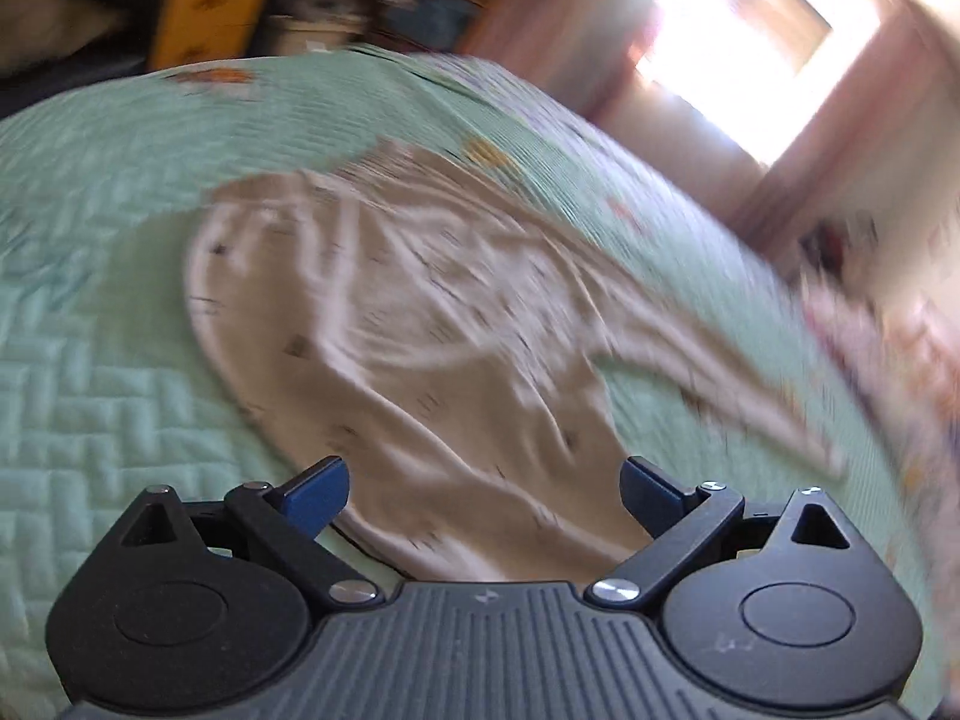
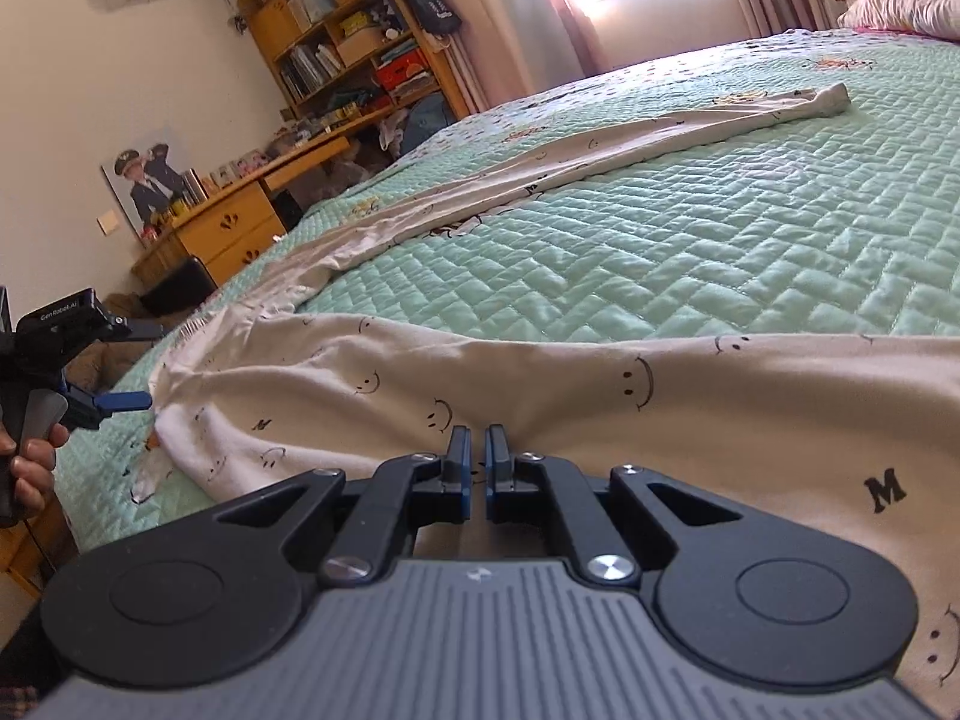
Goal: Fold clothes
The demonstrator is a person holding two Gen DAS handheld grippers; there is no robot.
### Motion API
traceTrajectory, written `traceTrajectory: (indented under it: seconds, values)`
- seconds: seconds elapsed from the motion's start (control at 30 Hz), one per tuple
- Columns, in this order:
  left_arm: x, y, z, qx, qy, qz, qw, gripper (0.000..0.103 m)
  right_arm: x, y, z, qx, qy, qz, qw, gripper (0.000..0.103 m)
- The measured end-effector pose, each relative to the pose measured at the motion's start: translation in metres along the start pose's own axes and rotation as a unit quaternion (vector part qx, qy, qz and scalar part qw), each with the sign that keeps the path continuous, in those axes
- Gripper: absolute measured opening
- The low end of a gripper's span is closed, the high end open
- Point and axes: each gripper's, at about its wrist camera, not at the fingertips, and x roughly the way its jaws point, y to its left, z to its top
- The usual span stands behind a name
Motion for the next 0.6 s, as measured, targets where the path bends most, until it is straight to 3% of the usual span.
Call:
traceTrajectory:
  seconds: [0.2, 0.3, 0.6]
  values:
    - [-0.007, 0.032, 0.011, -0.124, -0.021, -0.046, 0.9910, 0.096, 0.000, 0.003, -0.002, -0.008, -0.006, -0.002, 1.000, 0.005]
    - [-0.003, 0.043, 0.009, -0.163, -0.005, -0.039, 0.9858, 0.092, 0.000, -0.001, -0.002, 0.004, -0.005, 0.005, 1.000, 0.005]
    - [0.009, 0.056, 0.002, -0.186, -0.002, -0.032, 0.9820, 0.090, -0.001, -0.008, -0.002, 0.023, -0.008, 0.020, 1.000, 0.005]
